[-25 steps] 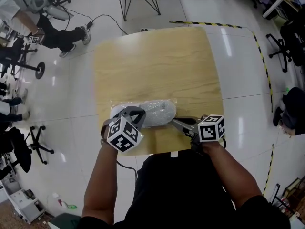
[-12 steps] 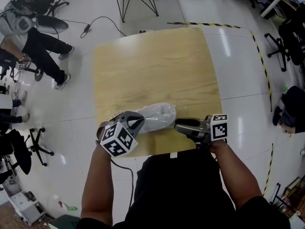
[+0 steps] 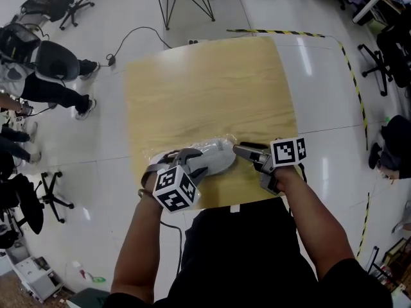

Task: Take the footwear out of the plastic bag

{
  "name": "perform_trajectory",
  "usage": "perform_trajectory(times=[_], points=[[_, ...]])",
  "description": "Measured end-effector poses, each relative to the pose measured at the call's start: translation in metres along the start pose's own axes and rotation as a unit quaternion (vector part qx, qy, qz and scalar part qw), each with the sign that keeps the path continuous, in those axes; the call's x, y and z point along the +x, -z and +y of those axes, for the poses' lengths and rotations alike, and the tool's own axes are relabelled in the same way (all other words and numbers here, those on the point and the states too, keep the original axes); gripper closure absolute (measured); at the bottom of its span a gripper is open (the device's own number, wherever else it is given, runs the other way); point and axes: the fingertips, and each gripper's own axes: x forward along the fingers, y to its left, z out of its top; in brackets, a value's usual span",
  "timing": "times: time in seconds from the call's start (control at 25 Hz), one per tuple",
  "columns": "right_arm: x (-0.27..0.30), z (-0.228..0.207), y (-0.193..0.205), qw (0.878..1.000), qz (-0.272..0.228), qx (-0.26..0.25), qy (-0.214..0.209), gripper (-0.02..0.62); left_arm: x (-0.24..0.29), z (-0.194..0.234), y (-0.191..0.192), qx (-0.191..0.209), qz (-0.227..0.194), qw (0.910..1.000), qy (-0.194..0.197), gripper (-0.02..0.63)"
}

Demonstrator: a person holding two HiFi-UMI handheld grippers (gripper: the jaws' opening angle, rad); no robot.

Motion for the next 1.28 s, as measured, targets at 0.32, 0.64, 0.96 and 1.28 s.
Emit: perform_trajectory(times=[0.32, 0.64, 0.96, 1.28], points=[[0.003, 0.014, -0.009, 0.998, -0.031, 0.033, -0.048, 0.594, 0.009, 0.006, 0.004, -0.017, 0.000, 0.9993, -0.034, 0.545], [-0.003, 0.023, -0.009, 0.992, -0.048, 0.061, -0.104, 0.594, 0.001, 0.005, 0.004, -0.008, -0.019, 0.9990, -0.040, 0.598], [-0.036, 0.043, -0.023, 0.979, -0.110, 0.012, -0.171, 0.529, -0.009, 0.009, -0.003, 0.000, -0.025, 0.9978, -0.062, 0.598], [-0.035, -0.001, -0.005, 0.996, -0.077, -0.025, -0.036, 0.565, -0.015, 0.012, -0.001, 0.023, -0.020, 0.9974, -0.065, 0.598]])
